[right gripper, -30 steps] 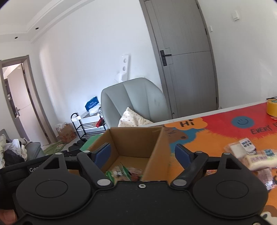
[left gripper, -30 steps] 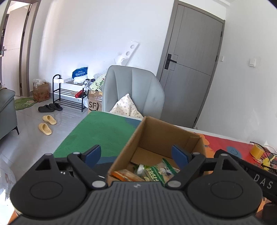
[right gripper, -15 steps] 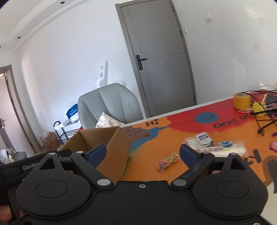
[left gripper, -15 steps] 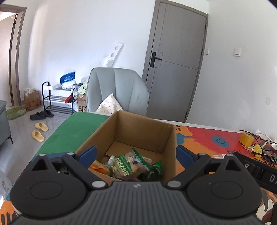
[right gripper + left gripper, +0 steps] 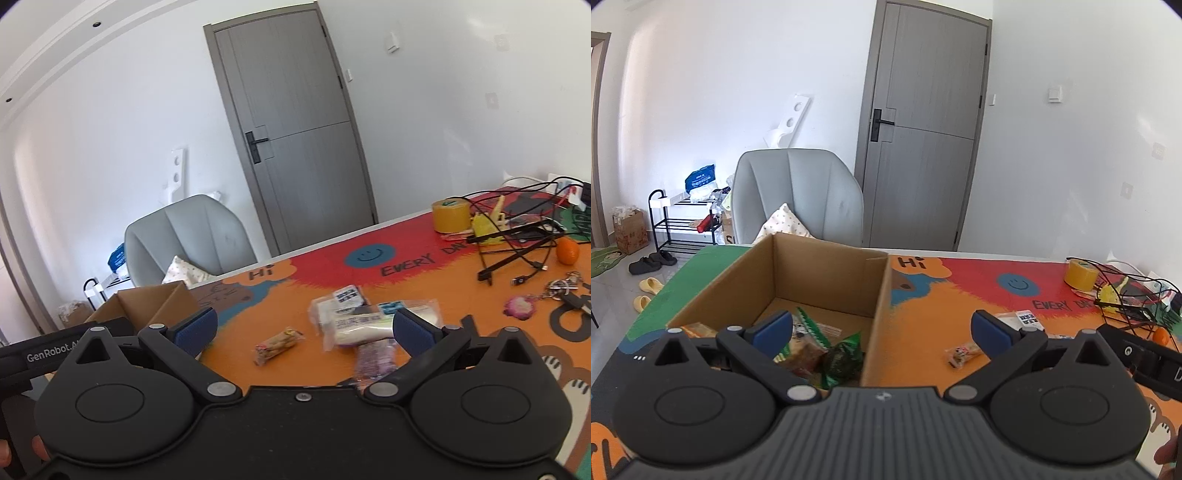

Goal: Organize snacks
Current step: 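Move both tools back from the box toward the remaining snacks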

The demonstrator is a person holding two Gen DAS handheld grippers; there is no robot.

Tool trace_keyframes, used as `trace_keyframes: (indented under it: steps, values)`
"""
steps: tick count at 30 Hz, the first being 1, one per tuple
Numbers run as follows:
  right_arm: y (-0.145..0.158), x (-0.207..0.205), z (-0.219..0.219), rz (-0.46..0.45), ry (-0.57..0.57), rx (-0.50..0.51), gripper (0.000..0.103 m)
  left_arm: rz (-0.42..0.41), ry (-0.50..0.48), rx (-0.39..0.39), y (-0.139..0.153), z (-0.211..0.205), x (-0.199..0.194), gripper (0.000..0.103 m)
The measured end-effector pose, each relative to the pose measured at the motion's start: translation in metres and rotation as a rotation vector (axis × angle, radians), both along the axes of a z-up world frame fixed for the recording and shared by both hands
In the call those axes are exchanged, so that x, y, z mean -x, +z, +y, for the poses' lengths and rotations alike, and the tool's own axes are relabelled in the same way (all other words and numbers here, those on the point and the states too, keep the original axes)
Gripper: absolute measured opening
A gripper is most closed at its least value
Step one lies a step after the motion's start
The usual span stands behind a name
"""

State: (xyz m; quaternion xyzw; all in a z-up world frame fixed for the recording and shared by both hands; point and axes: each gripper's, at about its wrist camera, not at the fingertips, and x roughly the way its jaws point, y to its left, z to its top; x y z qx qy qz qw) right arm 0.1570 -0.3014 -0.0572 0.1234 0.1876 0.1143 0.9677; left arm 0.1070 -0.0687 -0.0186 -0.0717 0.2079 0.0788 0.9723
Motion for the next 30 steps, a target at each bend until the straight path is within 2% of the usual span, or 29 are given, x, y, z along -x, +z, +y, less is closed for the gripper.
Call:
trace_keyframes:
  steps: [10, 22, 26, 30]
  values:
    - [-0.012, -0.001, -0.034, 0.012, -0.061, 0.003, 0.103, 0.017, -0.061, -0.003, -0.010, -0.027, -0.011, 0.102]
    - [-0.037, -0.017, -0.066, 0.080, -0.115, -0.021, 0.103, 0.055, -0.131, -0.033, -0.028, -0.058, -0.034, 0.102]
    - [-0.043, -0.023, -0.069, 0.097, -0.107, -0.028, 0.102, 0.071, -0.147, -0.020, -0.035, -0.064, -0.046, 0.100]
    - [-0.049, -0.034, -0.064, 0.125, -0.078, -0.026, 0.093, 0.085, -0.150, -0.035, -0.041, -0.067, -0.055, 0.092]
